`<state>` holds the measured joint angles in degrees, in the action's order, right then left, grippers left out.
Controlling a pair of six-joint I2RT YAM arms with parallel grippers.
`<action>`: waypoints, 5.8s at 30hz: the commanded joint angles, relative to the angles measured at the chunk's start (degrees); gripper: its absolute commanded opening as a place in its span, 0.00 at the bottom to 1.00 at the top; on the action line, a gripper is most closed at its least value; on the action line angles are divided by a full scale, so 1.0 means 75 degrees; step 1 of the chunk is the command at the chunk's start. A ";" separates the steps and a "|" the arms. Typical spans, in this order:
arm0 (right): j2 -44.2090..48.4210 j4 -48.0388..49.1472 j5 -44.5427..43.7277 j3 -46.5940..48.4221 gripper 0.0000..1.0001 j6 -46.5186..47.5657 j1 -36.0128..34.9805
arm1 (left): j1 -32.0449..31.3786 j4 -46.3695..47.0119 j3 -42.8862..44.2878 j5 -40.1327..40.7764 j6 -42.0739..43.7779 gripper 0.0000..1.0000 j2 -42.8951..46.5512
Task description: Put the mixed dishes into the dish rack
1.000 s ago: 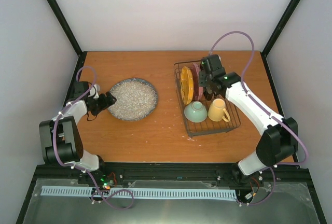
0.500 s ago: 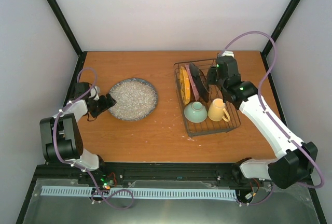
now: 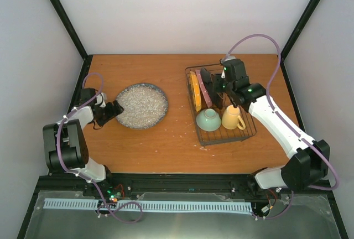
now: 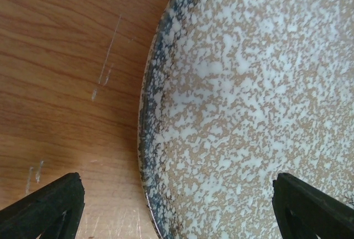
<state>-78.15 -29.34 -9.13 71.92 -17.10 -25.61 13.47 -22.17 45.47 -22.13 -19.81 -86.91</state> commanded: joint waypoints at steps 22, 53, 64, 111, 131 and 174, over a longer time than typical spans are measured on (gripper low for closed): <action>-0.0045 0.0012 0.0142 0.0014 0.38 0.0286 -0.0172 | 0.0090 0.1022 0.0089 -0.2276 -0.0433 0.49 -0.2230; 0.0079 0.0885 0.1993 -0.0291 0.61 0.0220 -0.0172 | 0.0169 0.2245 0.0440 -0.4717 -0.1172 0.01 -0.0249; -0.0848 0.1537 0.4919 -0.0027 0.65 -0.0149 -0.0150 | 0.0219 0.1819 0.1395 -0.5181 -0.1550 0.01 0.1078; -0.2262 0.4853 0.7273 0.1158 0.03 -0.2961 -0.0875 | 0.0224 -0.0037 0.2105 -0.3679 -0.0888 0.99 0.2742; 0.0803 0.1334 0.1158 0.1671 0.03 -0.0275 0.0219 | 0.0228 0.0246 0.1343 -0.0303 -0.0162 1.00 0.3943; 0.1380 0.1173 -0.2723 -0.0040 0.03 0.2432 0.1050 | 0.0228 0.0478 0.1018 -0.0202 0.0002 1.00 0.3770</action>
<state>-70.11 -34.39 -25.32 69.56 -1.63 -17.65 15.35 -20.16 52.73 -23.57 -20.40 -58.98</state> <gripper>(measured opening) 0.107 0.997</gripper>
